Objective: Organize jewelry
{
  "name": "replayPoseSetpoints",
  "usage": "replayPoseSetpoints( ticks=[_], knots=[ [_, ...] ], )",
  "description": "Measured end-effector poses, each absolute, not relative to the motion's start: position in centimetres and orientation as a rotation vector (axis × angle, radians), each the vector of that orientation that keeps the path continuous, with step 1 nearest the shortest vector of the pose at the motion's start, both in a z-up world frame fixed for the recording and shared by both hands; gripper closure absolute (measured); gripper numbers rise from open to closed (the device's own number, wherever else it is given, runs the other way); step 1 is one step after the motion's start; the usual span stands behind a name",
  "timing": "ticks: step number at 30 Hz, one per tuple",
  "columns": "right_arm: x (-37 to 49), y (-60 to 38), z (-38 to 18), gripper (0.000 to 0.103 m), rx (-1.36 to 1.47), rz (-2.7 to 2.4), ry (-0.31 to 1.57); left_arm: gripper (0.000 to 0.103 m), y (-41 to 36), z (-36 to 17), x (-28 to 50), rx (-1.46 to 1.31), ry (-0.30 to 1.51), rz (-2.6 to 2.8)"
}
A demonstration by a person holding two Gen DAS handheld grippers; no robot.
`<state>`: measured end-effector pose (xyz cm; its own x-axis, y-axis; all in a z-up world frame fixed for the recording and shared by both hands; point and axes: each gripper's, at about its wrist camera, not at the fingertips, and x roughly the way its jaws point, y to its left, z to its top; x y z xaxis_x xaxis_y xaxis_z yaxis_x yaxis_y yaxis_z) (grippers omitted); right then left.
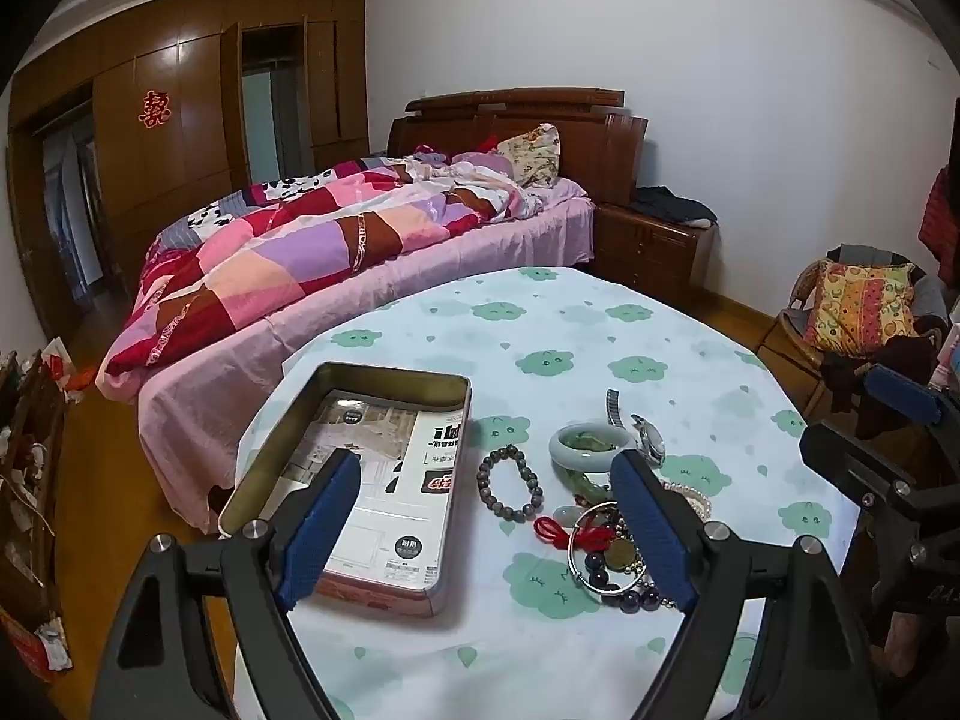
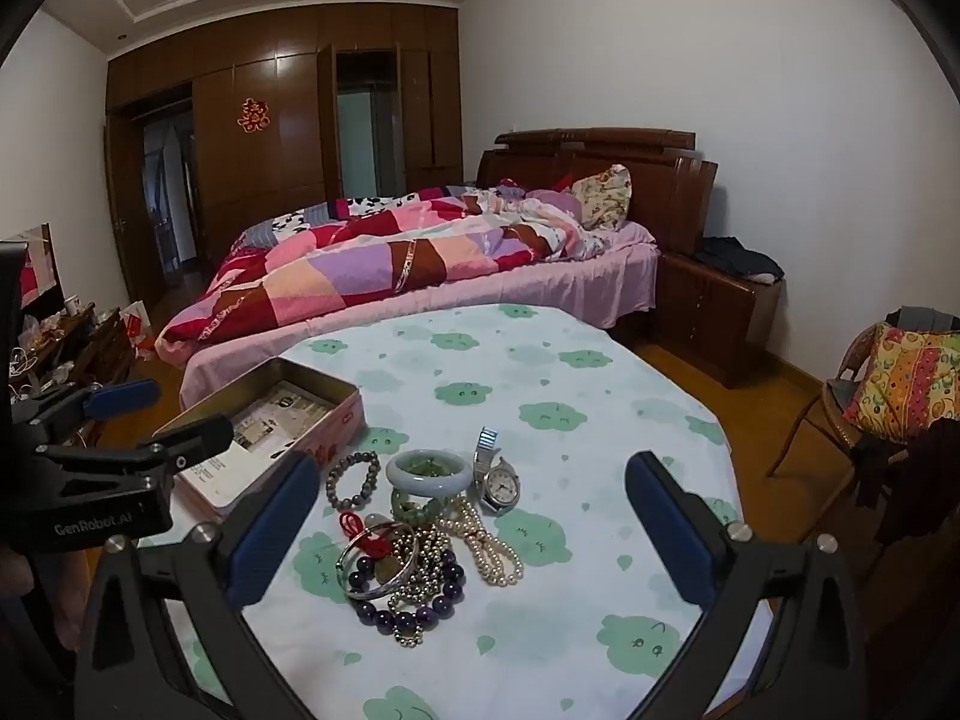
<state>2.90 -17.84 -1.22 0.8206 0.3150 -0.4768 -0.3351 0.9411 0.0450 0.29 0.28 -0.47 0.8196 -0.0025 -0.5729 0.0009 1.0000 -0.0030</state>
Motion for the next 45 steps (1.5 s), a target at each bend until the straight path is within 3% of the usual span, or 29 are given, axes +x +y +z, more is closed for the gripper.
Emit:
replayPoseSetpoints(
  ticks=[45],
  knots=[
    [2.52, -17.35, -1.94, 0.000, -0.050, 0.353, 0.520, 0.018, 0.35, -1.01, 0.57, -0.003, 0.625, 0.018]
  ],
)
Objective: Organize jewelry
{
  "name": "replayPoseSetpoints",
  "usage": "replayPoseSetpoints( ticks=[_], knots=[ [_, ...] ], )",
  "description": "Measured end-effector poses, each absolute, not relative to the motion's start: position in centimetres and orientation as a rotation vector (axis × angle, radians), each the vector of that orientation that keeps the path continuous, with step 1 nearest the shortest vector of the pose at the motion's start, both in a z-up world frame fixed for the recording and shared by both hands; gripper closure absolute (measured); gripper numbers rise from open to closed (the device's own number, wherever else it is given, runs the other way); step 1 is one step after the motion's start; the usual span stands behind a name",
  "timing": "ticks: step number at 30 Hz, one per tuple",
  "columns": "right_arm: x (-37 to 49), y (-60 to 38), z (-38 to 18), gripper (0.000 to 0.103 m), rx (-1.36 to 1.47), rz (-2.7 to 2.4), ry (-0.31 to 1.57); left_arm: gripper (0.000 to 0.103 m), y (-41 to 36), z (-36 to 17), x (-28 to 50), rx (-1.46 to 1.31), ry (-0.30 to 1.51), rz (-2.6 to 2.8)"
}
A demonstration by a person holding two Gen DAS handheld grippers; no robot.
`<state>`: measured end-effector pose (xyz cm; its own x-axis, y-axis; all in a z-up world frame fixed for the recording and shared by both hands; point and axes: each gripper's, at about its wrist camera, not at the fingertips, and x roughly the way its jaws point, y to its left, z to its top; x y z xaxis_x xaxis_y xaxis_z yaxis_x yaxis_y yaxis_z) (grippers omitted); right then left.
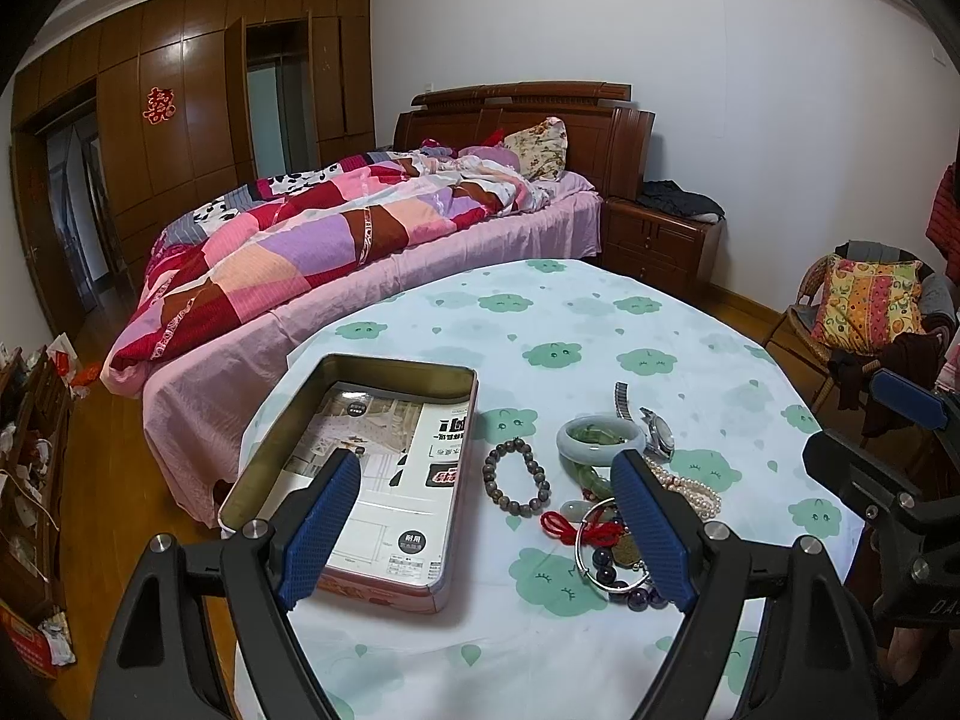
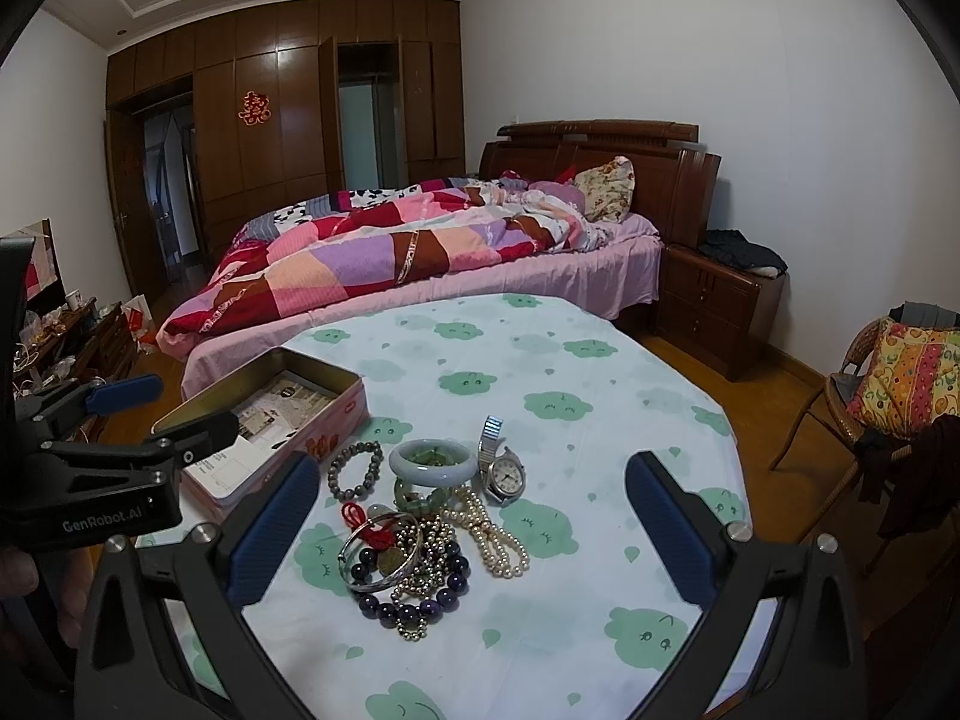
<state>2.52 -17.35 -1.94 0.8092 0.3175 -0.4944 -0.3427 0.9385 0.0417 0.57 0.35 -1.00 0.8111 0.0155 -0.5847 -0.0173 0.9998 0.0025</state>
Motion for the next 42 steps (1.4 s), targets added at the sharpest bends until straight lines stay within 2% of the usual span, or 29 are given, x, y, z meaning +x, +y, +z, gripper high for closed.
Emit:
replayPoseSetpoints(
  ticks=[22, 32, 42],
  knots=[
    [2.4, -17.2, -2.2, 0.000, -0.047, 0.359, 0.535, 0.018, 0.3, -1.3, 0.6, -0.001, 0.630, 0.020],
    [3.6, -18.4, -3.7, 0.000, -0.035, 0.338, 0.580, 0.018, -0.1, -3.9, 1.5, 0.012, 0.685, 0.010],
    [6.2, -21.3, -7.6, 0.000, 0.012, 0.275, 0.699, 0.020, -2.0, -7.9, 3.0, 0.041, 0.785, -0.081]
  ],
)
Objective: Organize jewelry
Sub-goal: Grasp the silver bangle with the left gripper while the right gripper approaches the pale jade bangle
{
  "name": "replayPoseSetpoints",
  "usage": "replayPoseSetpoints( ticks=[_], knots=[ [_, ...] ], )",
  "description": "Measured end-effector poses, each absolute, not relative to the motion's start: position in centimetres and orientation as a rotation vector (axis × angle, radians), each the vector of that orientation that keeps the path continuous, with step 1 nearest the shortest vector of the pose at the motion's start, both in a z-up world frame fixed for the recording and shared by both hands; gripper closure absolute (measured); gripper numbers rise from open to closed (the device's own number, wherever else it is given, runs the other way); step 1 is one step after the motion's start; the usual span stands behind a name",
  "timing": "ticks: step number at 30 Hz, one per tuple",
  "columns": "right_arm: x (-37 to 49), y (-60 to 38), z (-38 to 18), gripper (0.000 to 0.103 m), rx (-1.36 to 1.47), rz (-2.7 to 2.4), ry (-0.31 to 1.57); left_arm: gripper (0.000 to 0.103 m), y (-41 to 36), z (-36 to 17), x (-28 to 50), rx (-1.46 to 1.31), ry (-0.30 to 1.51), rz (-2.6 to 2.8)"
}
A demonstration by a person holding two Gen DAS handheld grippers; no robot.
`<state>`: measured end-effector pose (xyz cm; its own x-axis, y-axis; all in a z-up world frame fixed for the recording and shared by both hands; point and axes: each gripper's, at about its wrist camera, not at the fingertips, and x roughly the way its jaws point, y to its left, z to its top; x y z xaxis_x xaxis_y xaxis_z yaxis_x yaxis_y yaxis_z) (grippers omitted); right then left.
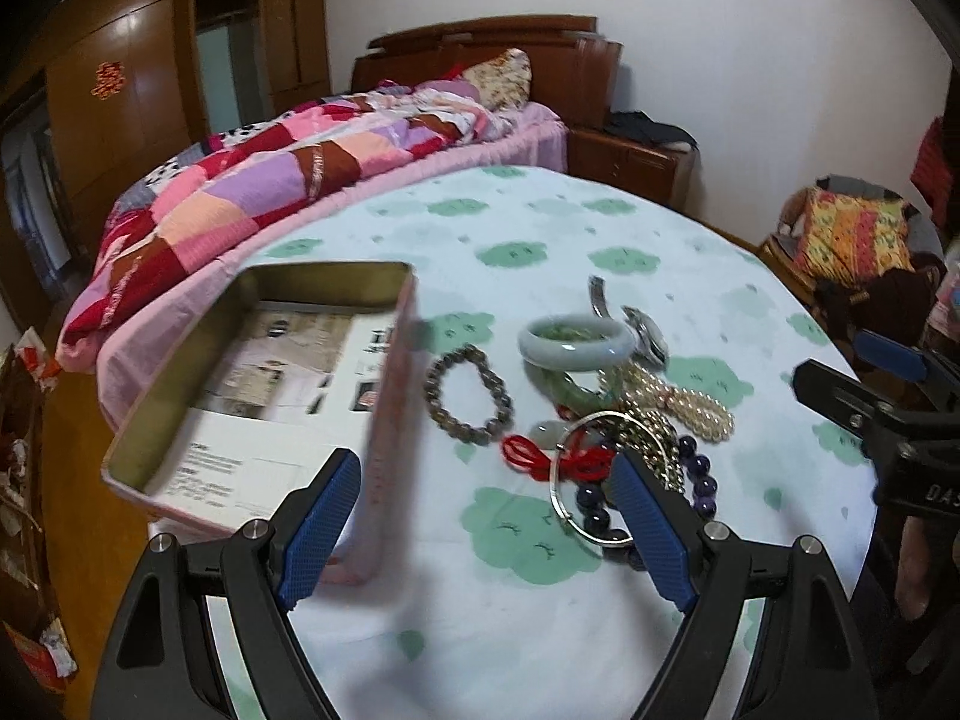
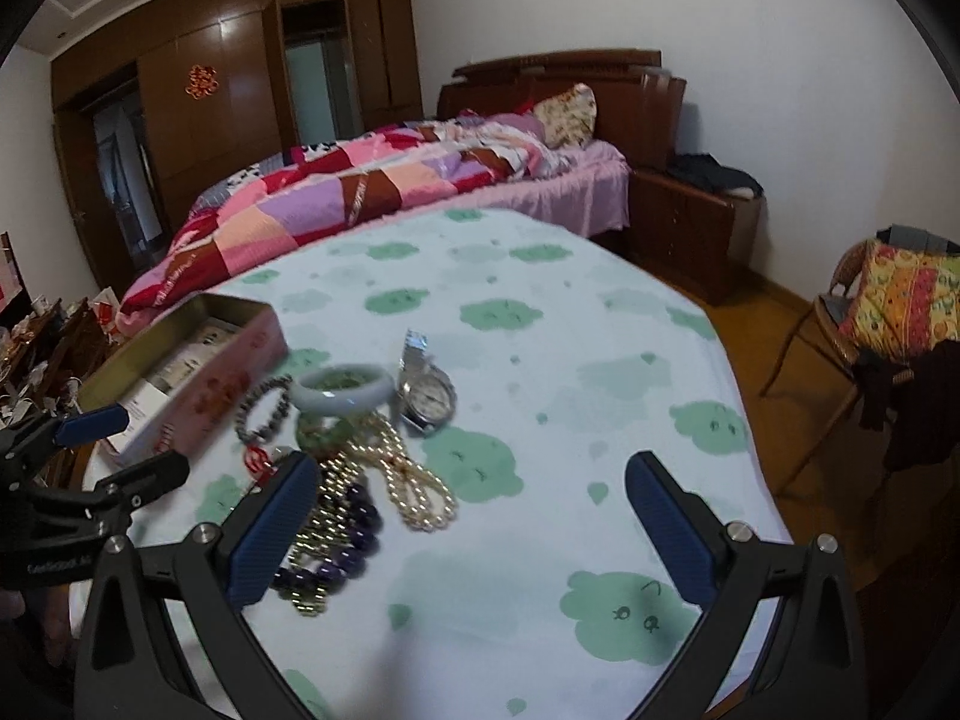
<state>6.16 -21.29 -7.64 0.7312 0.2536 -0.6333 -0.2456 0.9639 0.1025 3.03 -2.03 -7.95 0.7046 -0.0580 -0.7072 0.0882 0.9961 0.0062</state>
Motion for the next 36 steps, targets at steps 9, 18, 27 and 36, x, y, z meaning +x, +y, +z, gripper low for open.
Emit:
replayPoseSetpoints(
  ticks=[9, 18, 27, 36],
  knots=[
    [6.0, -20.9, -8.2, 0.000, -0.010, 0.282, 0.714, 0.057, -3.0, -10.2, 4.8, 0.056, 0.862, -0.122],
    [5.9, -20.8, -8.1, 0.000, -0.011, 0.282, 0.716, 0.068, -3.3, -11.8, 6.3, 0.047, 0.928, -0.150],
    [6.1, -20.8, -8.2, 0.000, -0.008, 0.282, 0.717, 0.100, -3.7, -12.2, 6.0, 0.054, 0.924, -0.202],
    [6.5, -20.6, -8.6, 0.000, -0.014, 0.276, 0.709, 0.100, -2.4, -8.9, 4.2, -0.017, 0.815, -0.236]
  ],
)
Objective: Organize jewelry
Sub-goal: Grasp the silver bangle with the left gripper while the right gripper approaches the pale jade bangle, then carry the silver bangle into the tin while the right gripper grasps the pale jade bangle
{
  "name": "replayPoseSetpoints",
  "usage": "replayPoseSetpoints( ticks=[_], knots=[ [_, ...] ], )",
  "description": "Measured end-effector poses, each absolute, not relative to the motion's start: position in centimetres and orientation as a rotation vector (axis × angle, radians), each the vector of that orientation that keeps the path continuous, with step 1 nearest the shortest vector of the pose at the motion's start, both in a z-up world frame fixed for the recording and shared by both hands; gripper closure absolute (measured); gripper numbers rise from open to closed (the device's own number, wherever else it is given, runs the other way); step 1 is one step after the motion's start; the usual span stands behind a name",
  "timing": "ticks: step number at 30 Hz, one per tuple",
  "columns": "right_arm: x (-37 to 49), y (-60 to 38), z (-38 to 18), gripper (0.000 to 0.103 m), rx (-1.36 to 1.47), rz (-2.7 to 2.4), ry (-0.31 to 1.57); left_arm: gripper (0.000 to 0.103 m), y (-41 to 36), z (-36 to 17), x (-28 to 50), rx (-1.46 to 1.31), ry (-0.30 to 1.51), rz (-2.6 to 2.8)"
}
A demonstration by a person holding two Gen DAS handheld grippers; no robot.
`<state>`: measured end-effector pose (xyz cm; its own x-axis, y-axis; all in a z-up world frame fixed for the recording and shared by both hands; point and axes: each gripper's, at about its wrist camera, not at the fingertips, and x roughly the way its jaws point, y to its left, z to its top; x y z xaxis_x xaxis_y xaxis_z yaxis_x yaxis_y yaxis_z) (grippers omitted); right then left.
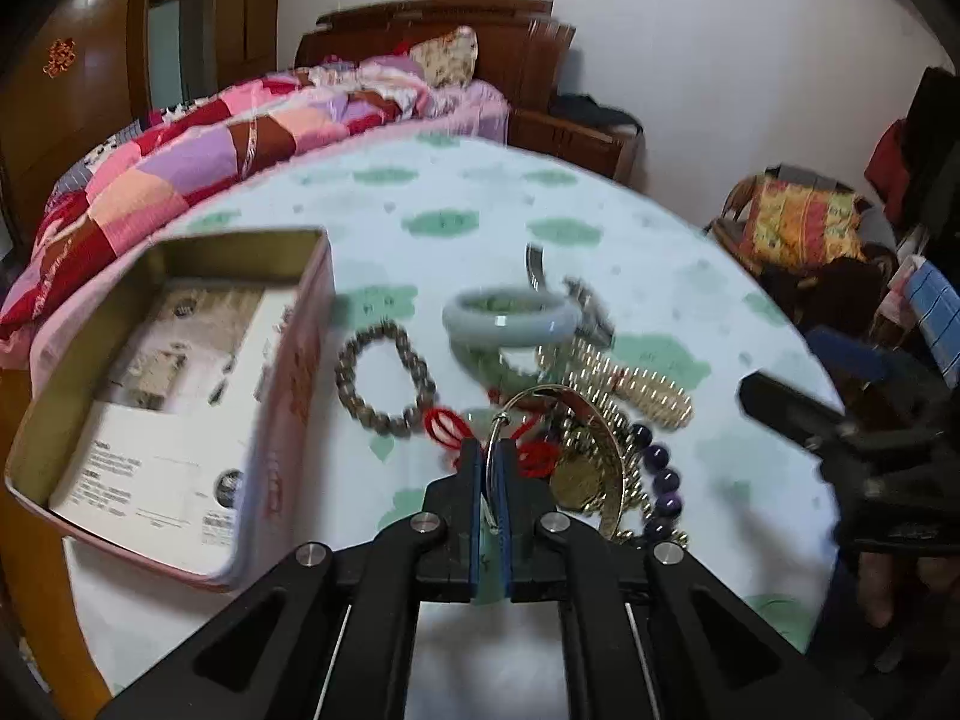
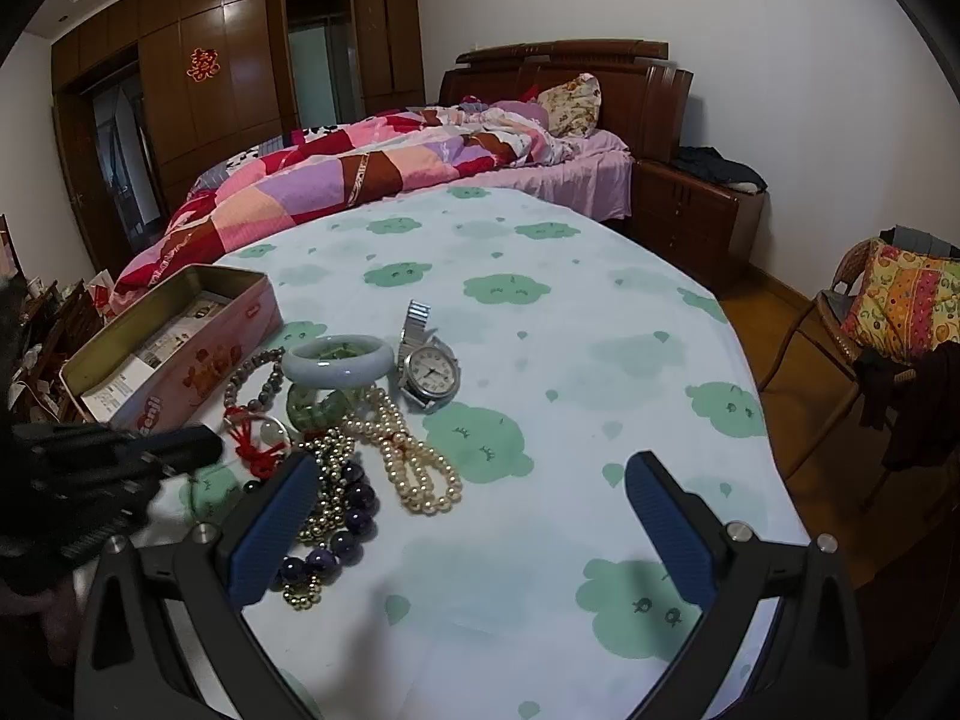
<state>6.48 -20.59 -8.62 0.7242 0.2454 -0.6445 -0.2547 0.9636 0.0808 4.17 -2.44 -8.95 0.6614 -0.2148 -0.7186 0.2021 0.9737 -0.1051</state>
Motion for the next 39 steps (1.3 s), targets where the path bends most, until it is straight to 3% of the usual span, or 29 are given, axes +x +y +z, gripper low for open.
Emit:
replayPoseSetpoints(
  ticks=[6, 17, 22, 29, 35, 39],
  knots=[
    [7.2, -20.7, -8.2, 0.000, -0.008, 0.307, 0.708, 0.100, -2.2, -5.7, 3.4, 0.003, 0.691, -0.236],
    [11.2, -14.3, -6.1, 0.022, -0.155, 0.494, 0.679, 0.100, 1.5, -5.1, 5.2, -0.027, 0.667, -0.109],
    [11.9, -10.7, -7.6, 0.039, -0.247, 0.568, 0.716, 0.100, 3.7, -5.2, 5.7, -0.059, 0.663, -0.052],
    [12.6, -7.2, -9.8, 0.050, -0.389, 0.600, 0.748, 0.100, 5.9, -5.7, 6.1, -0.096, 0.672, -0.010],
    [12.9, -5.6, -11.8, 0.074, -0.556, 0.565, 0.766, 0.100, 6.5, -5.8, 6.1, -0.114, 0.673, -0.006],
    [12.6, -6.2, -11.4, 0.083, -0.557, 0.570, 0.758, 0.100, 6.8, -5.5, 6.0, -0.121, 0.666, -0.006]
  ],
)
